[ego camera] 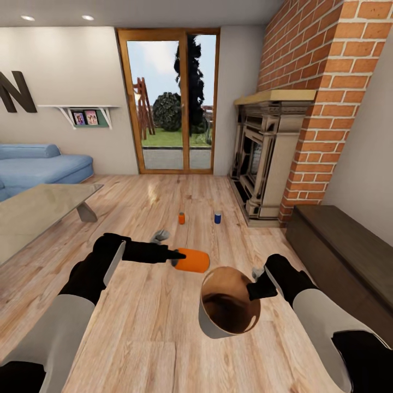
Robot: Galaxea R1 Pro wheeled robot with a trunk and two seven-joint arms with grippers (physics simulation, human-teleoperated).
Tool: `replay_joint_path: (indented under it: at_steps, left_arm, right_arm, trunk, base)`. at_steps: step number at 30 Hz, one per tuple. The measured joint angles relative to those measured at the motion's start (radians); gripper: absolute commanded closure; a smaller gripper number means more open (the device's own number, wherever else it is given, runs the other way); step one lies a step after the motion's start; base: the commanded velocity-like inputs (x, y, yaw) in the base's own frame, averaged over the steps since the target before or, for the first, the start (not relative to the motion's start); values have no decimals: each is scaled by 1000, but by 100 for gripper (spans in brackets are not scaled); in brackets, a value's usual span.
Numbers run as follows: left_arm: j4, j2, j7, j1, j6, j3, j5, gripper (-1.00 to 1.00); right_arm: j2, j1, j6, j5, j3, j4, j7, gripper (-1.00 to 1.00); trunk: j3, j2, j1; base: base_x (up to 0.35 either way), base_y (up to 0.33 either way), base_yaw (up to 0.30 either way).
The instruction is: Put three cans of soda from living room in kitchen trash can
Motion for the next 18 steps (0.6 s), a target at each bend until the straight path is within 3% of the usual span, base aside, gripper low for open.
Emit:
replay_joint_path:
  at_steps: [6,9,11,18]
  left_arm:
    - [-19,0,-74,-1,0,-19,1,100]
    - [-27,-3,-105,-1,0,-58,2,100]
    - [-30,-8,-115,-1,0,-95,1,100]
    - [-32,-12,-120,0,0,-122,-3,100]
  right_arm:
    - [3,0,2,-10,0,0,-10,100]
    - [3,0,1,-6,0,0,-11,100]
    - [3,-1,2,-12,0,0,-11,100]
    - [8,0,1,-3,1,0,-13,100]
  trunk:
    - [0,0,0]
    - [0,0,0]
    - [0,0,0]
    - [0,0,0]
  base:
    - [0,0,0]
    - [0,0,0]
    - [0,0,0]
    - [0,0,0]
